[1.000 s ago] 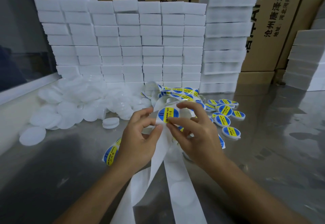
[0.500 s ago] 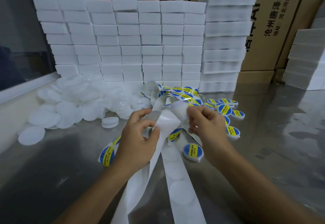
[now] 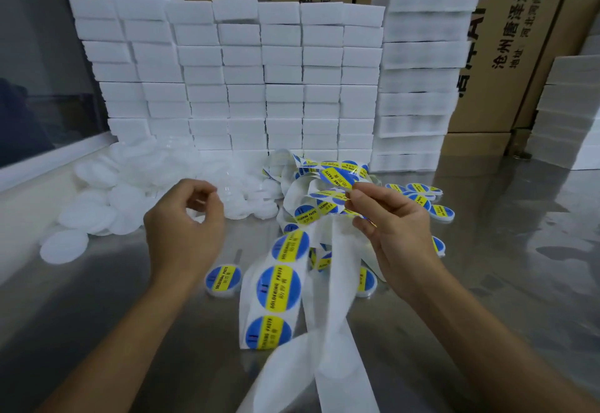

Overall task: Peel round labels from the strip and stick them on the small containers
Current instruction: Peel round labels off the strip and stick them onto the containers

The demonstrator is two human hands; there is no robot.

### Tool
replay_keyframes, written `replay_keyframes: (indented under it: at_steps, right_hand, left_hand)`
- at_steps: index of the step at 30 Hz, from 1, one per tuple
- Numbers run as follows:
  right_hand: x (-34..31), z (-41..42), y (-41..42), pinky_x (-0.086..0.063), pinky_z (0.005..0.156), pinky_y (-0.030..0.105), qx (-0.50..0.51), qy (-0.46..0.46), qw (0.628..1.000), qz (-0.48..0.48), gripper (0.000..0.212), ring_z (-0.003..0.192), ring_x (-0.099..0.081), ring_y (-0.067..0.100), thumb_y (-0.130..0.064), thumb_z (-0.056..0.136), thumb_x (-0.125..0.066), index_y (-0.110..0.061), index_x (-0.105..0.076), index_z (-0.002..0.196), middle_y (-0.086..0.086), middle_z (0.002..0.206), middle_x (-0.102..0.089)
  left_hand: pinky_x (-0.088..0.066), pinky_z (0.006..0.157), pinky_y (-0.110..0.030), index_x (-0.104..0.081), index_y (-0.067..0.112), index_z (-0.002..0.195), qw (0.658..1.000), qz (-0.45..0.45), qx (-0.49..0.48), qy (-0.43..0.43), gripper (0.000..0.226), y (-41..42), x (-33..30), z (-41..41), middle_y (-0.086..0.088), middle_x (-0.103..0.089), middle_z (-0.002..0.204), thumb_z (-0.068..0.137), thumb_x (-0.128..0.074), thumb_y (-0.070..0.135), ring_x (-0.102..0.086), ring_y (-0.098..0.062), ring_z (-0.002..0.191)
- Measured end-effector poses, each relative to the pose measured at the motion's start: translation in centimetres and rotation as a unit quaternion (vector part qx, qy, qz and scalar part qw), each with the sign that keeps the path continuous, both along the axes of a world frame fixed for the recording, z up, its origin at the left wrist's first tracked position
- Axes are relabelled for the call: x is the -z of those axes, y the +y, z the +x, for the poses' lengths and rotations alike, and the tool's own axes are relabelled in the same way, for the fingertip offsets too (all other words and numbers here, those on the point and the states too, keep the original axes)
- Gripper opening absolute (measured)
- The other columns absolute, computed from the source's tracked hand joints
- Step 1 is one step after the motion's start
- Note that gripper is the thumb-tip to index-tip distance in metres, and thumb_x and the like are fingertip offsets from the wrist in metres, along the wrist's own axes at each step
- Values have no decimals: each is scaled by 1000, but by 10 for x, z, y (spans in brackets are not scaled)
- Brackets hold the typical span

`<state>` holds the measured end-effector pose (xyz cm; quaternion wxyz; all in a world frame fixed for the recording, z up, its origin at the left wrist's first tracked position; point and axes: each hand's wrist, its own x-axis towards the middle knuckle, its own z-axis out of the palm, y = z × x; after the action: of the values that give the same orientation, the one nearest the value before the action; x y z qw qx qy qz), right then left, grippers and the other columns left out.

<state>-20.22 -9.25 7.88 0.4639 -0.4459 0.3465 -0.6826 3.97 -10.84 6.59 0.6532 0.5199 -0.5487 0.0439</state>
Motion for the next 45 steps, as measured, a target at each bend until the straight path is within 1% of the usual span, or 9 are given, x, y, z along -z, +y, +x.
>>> replay_keyframes:
  at_steps: [4,9,12,17,22,26,32,37,45]
  right_hand:
    - [2,1,1,-51,61,17,41,76,995,-53,18,75,-71,9,-1,80,-75,-18,-76,86,0,80,-76]
    - [4,4,1,-56,72,23,78,148,981,-97,31,78,-70,10,-1,77,-78,-26,-73,95,-2,83,-76]
    - [7,4,0,-54,68,18,104,183,972,-109,36,78,-70,7,-2,77,-78,-31,-71,97,-6,82,-76]
    - [8,3,-2,-53,65,17,125,206,963,-119,30,74,-70,8,-2,78,-78,-30,-73,86,-11,77,-75]
    - [10,5,-1,-55,65,24,128,235,955,-127,22,74,-68,8,-3,81,-76,-25,-75,84,-9,79,-74]
    - [10,6,-2,-53,61,19,118,239,954,-135,17,71,-66,3,-6,82,-76,-22,-75,83,-9,79,-73]
    - [12,6,-3,-52,62,16,114,249,952,-138,13,69,-63,-1,-8,82,-76,-21,-74,83,-12,78,-72]
    - [12,5,-4,-52,62,16,113,252,951,-135,12,70,-64,-1,-9,83,-75,-20,-74,84,-14,79,-72]
    - [13,4,-4,-54,58,33,100,235,960,-113,9,73,-67,5,-12,84,-74,-21,-73,83,-9,87,-73]
  left_hand:
    - [-43,71,-21,-68,28,88,976,169,-32,130,19,-24,26,36,9,-68,89,85,-62,10,-64,-18,91]
    - [-44,98,-39,-48,21,141,950,303,28,-66,52,-33,52,49,-8,-54,138,92,-56,6,-59,-28,105]
    - [-34,106,-41,-40,27,146,918,360,8,-169,56,-37,60,47,-2,-42,151,94,-49,9,-44,-28,130]
    - [-37,97,-44,-38,22,147,904,368,-49,-214,54,-39,59,46,-8,-53,138,95,-50,18,-45,-30,125]
    - [-35,101,-41,-14,26,154,871,397,-71,-280,68,-40,58,47,3,-15,161,94,-45,18,-31,-30,134]
    - [-29,87,-37,-16,33,152,856,430,-62,-279,60,-42,59,45,-1,-43,146,97,-37,22,-32,-24,124]
    - [-33,99,-40,-36,24,146,849,424,-82,-305,47,-41,57,44,4,-38,149,99,-35,21,-33,-27,128]
    - [-46,81,-40,-68,8,105,903,337,-97,-247,20,-38,54,43,-13,-63,116,90,-56,13,-54,-31,106]
    - [-43,63,-39,-54,14,79,943,297,-55,-142,13,-41,54,40,-8,-56,92,87,-52,4,-53,-25,82]
